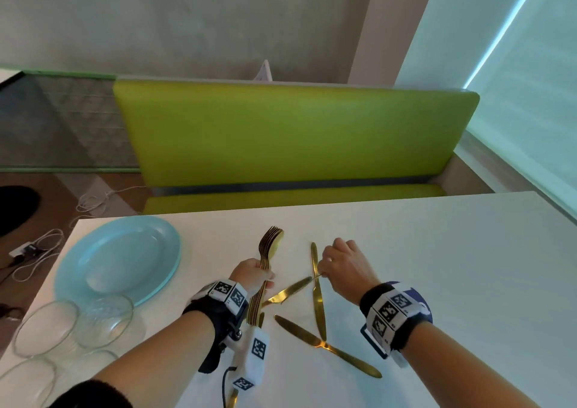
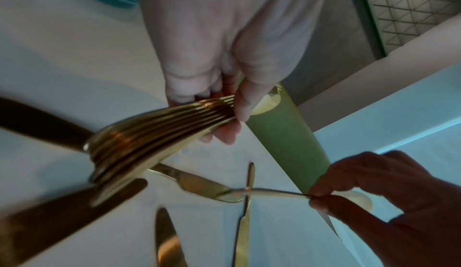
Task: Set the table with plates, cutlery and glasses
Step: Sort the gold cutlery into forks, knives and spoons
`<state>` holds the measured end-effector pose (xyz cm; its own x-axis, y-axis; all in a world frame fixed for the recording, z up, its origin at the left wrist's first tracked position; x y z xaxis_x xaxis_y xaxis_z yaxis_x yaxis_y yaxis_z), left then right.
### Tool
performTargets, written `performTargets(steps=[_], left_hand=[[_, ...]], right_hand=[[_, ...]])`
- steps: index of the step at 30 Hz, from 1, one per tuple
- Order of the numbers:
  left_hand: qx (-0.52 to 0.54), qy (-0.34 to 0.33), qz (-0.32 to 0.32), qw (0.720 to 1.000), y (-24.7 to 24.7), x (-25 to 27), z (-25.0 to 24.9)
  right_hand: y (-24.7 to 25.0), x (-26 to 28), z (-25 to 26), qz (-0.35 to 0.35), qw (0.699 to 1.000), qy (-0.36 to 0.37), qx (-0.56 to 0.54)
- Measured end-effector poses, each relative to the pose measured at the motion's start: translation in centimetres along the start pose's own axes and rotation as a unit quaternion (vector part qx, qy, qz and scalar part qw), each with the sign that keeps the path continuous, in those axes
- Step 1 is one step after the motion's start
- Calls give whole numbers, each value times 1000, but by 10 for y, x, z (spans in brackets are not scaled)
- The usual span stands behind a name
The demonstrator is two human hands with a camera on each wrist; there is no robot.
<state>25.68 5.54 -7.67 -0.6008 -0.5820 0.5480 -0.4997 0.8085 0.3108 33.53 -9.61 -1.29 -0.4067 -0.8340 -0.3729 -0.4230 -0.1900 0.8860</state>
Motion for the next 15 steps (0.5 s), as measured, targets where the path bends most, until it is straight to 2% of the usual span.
performTargets(steps=[3, 6, 11, 15], left_hand=[[-26, -6, 27, 999, 5, 11, 4], [-39, -27, 69, 996, 8, 28, 9], [-77, -36, 133, 987, 21, 56, 31], [-117, -71, 178, 974, 39, 84, 47]], right_hand=[[10, -3, 39, 18, 997, 79, -11], [21, -5, 69, 34, 992, 118, -25], [42, 0, 117, 57, 988, 137, -42], [60, 4, 152, 63, 988, 131, -50]])
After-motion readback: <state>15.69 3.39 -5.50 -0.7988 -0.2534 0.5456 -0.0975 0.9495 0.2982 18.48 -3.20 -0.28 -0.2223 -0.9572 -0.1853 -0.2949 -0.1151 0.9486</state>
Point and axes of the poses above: each hand's wrist, its own x-axis away from the middle knuckle, its own y-axis out of the back of the hand, z = x × y, the point moved 7 cm from there along -x, towards the middle knuckle, and after that the axes turned 14 degrees about -z, right-handed, at the moved point
